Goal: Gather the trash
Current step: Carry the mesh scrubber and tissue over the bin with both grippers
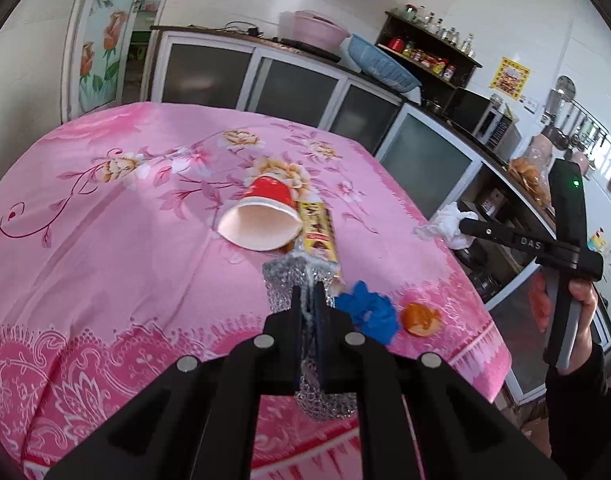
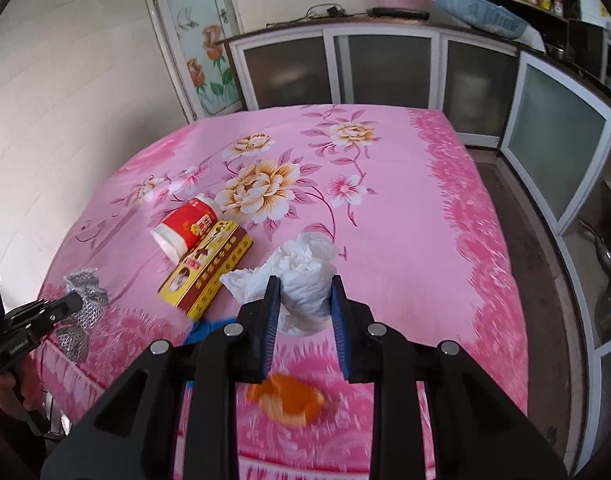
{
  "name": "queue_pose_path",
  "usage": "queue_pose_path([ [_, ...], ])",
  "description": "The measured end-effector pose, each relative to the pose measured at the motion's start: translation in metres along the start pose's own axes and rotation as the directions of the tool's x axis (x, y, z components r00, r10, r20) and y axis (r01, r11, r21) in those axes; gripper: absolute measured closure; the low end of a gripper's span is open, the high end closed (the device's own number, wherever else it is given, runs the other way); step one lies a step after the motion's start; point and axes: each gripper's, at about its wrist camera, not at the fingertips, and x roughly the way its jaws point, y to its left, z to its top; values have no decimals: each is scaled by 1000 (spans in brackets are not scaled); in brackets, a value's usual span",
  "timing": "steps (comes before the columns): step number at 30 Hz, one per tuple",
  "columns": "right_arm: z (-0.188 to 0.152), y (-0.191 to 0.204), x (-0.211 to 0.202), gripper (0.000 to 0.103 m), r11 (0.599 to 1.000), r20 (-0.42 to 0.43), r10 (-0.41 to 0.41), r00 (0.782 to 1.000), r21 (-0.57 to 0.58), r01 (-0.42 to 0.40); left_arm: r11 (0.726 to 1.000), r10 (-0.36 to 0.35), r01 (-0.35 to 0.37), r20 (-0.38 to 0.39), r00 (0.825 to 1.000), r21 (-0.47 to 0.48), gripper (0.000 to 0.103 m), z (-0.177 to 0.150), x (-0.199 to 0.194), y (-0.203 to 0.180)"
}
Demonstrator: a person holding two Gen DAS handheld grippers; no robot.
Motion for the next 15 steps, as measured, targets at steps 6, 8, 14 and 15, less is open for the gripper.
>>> queue_pose_path([
  [6,-29,-21,-54,80,998,47,-28,998,49,26,998,-51,51,-2,999,47,98,-9,-8,-38],
  [8,-39,-30,-73,80,997,61,-42,997,67,38,995,-79,80,-9,997,65,98,-12,-7,-55],
  [14,-68,-60,-124,80,988,103,-108,989,121,96,979,-151,153,-24,988,134,98,-18,-4,-107],
  [15,-73,-65,-132,80,985,111,-123,986,132,108,975,-167,170,-29,985,146,98,-19,-3,-118],
])
